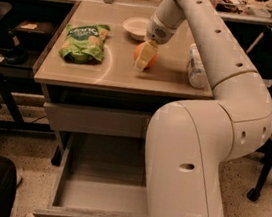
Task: Place orange into middle drawer
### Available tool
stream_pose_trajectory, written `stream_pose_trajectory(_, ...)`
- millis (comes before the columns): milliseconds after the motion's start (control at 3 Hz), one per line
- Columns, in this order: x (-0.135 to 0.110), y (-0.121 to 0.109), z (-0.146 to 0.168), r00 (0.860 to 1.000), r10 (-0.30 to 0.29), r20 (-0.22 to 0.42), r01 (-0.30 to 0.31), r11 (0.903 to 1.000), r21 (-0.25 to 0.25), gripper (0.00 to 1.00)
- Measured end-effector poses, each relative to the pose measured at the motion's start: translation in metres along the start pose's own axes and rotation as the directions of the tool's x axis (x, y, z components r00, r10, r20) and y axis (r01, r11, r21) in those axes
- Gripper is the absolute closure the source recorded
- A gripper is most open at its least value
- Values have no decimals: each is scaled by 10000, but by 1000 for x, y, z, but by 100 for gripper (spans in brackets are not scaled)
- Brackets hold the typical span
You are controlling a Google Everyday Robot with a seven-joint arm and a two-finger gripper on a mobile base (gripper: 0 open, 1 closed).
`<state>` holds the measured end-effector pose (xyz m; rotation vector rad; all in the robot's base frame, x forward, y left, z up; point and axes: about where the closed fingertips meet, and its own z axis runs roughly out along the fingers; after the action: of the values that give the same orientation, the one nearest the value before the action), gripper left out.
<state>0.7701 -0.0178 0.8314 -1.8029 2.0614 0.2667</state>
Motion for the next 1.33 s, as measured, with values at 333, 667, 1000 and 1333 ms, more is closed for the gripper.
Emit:
stream_pose_trajectory(333, 0, 0, 0, 10000, 0, 0, 0, 10000, 0, 42)
stream_pose_trajectory(667, 0, 0, 0, 10000, 0, 0, 0, 10000, 0, 65)
stream_pose_trajectory(1000, 0, 0, 0, 10000, 0, 0, 0, 10000, 2, 88)
stream_pose_trajectory(1333, -4, -2, -5, 10000, 16, -94, -14, 9998, 220, 100)
